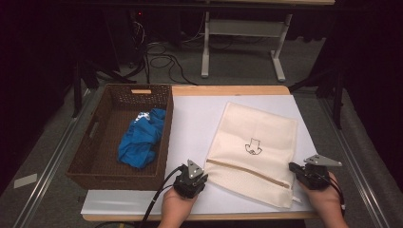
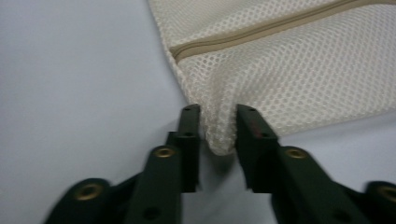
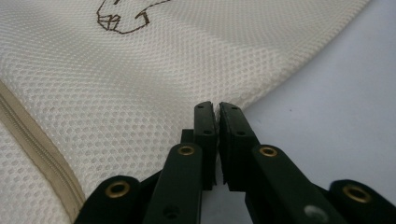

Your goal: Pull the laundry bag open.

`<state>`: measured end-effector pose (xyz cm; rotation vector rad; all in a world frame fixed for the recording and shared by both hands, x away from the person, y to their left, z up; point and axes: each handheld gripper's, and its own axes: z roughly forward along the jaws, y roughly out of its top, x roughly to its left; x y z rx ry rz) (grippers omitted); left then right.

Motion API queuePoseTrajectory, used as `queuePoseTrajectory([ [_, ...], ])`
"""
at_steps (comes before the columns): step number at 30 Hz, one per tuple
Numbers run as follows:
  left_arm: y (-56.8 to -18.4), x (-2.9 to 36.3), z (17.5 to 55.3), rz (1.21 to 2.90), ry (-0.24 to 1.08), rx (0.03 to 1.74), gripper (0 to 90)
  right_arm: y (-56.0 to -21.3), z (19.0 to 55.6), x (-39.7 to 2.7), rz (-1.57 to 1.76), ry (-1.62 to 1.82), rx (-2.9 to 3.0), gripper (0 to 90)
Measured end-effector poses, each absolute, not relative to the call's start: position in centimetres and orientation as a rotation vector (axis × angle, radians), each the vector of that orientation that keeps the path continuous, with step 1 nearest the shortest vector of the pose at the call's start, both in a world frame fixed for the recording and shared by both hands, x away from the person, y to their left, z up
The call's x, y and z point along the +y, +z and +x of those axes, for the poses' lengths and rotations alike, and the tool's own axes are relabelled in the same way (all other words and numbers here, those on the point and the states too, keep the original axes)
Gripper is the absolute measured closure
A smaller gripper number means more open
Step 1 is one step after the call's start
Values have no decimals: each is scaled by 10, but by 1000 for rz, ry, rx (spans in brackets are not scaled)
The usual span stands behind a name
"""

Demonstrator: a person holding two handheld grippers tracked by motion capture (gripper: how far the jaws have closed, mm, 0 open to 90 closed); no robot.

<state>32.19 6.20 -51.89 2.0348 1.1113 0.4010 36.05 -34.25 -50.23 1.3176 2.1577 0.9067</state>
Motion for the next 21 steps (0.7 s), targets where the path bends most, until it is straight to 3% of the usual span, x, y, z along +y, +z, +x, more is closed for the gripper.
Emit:
queuePoseTrajectory([
  [1,-516,65,319,2044,417,1090,580,-502,360,-338,1307,909,2152,781],
  [3,-513,66,316,2051,419,1074,539,-501,359,-337,1302,921,2145,749],
  [4,-511,68,313,2061,423,1054,456,-499,353,-338,1292,954,2138,711],
  [10,-499,74,292,2010,435,957,401,-492,331,-346,1295,1020,2107,674],
  [14,-495,75,294,1940,426,977,385,-487,308,-355,1347,1067,2116,880],
  [21,-493,75,292,1928,424,966,387,-494,301,-342,1371,1028,2216,900],
])
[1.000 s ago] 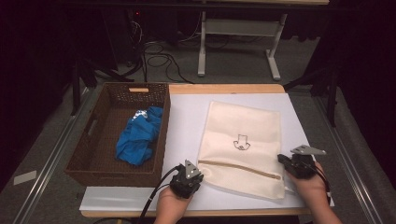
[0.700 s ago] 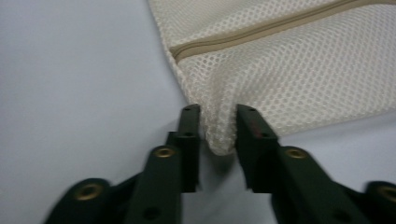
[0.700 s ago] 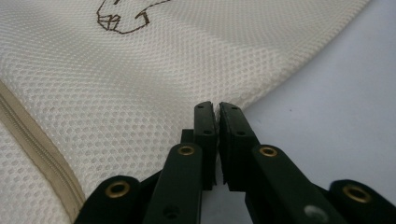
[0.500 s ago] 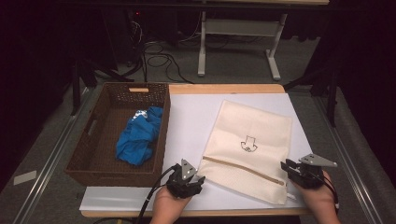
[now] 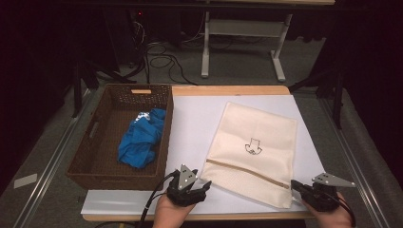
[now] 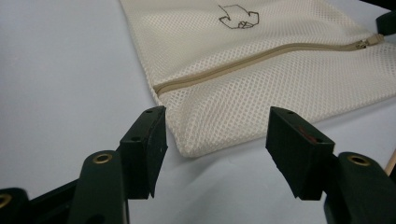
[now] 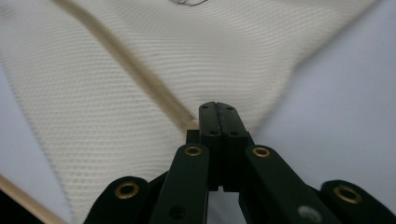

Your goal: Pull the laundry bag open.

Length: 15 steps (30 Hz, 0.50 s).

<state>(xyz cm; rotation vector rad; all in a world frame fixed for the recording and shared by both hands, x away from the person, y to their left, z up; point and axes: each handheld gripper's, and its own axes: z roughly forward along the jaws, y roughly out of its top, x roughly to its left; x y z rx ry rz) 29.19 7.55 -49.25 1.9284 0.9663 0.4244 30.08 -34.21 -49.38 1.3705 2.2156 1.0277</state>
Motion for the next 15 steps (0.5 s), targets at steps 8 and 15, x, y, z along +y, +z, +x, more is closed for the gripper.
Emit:
queuePoseTrajectory([
  [8,-494,76,292,1927,421,972,388,-477,299,-297,1158,1124,2259,900],
  [15,-494,72,293,1938,429,960,388,-491,296,-343,1416,1076,2167,662],
])
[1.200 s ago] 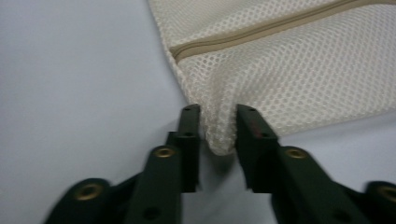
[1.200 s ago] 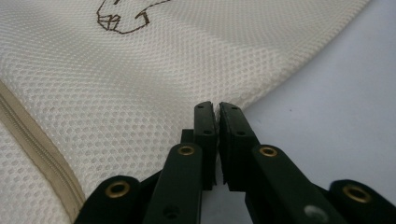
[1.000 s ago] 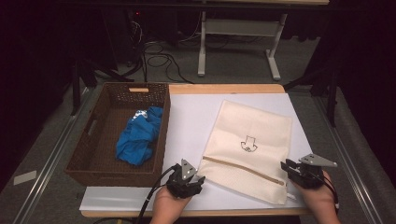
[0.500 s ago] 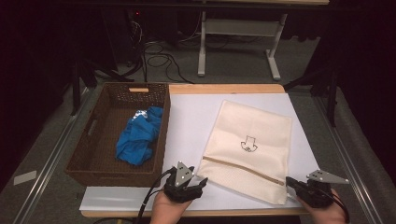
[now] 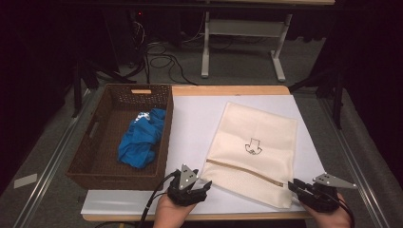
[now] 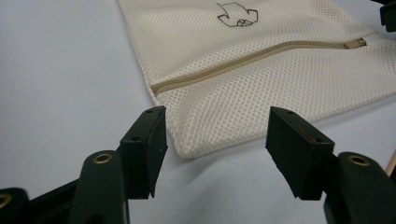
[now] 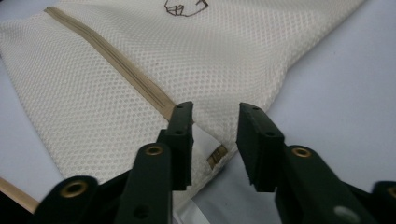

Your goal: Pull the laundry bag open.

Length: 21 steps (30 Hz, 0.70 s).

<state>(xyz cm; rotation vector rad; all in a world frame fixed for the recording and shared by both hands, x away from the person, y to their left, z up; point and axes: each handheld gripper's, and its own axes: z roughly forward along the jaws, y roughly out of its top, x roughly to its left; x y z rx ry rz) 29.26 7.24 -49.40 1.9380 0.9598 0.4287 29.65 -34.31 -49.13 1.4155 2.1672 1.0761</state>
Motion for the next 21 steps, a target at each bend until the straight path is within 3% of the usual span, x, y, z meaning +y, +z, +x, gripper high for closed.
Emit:
queuePoseTrajectory([
  [6,-494,73,292,1940,433,956,385,-501,300,-342,1492,1012,2197,527],
  [8,-493,74,292,1938,431,956,386,-502,300,-342,1505,995,2186,522],
  [9,-493,74,292,1926,429,957,385,-504,298,-342,1498,994,2188,585],
  [10,-493,74,292,1926,429,957,386,-504,298,-342,1498,994,2188,585],
  [11,-493,74,292,1924,427,949,386,-503,298,-341,1482,1009,2225,705],
  [12,-493,74,292,1922,428,947,386,-503,298,-341,1482,1009,2225,705],
  [13,-493,73,292,1921,428,946,386,-503,298,-339,1448,995,2243,797],
  [21,-493,71,291,1914,432,933,377,-493,294,-338,1375,1079,2198,833],
])
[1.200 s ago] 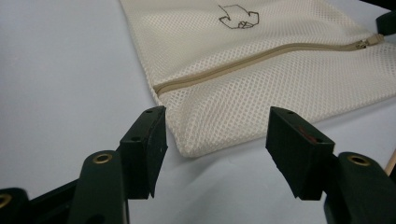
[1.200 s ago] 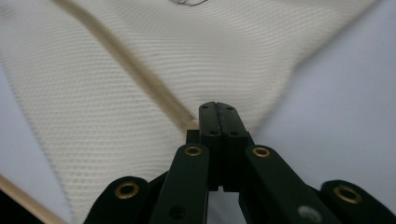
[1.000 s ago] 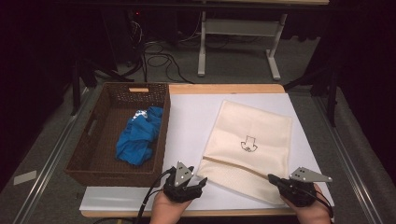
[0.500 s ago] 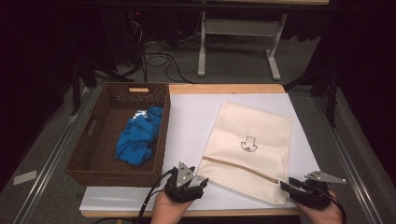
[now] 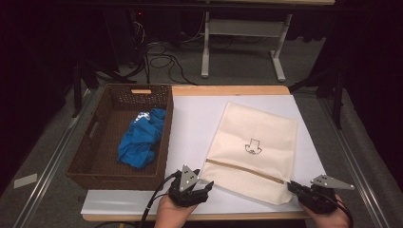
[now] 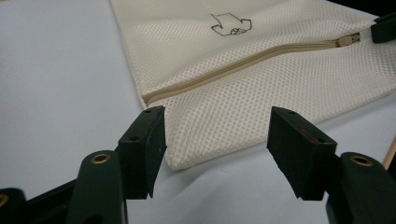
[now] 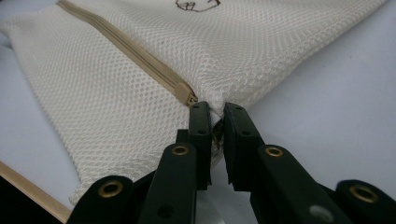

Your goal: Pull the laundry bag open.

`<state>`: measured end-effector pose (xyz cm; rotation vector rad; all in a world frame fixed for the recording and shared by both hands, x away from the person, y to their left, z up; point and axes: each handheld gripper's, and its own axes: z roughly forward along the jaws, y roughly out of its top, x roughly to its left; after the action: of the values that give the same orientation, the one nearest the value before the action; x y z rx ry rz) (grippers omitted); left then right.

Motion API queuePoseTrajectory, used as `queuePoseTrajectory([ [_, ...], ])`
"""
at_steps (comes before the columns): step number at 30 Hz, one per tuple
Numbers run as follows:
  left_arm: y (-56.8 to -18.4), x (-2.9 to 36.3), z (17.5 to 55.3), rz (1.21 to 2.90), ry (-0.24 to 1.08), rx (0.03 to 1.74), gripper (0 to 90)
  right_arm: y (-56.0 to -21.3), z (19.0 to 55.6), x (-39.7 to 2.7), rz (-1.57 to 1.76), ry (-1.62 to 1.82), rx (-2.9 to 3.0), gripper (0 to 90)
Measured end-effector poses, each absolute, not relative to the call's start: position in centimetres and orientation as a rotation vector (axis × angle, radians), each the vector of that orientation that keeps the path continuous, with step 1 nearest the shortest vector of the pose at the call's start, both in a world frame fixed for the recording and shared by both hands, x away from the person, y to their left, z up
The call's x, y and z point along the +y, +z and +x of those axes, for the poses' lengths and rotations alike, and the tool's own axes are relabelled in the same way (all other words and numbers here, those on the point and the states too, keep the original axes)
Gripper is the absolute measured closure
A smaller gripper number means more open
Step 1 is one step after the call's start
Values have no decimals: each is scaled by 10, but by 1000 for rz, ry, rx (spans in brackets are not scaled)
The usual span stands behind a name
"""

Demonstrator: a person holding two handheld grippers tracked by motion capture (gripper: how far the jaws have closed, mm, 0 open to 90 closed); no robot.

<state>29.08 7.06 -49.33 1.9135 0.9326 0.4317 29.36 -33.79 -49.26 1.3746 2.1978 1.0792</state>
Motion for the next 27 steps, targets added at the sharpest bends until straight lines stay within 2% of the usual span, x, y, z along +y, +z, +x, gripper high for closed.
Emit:
queuePoseTrajectory([
  [17,-494,64,292,1834,380,948,359,-475,289,-333,1260,1222,2098,836],
  [27,-486,15,295,1890,314,839,391,-474,287,-331,1228,1232,2117,836],
])
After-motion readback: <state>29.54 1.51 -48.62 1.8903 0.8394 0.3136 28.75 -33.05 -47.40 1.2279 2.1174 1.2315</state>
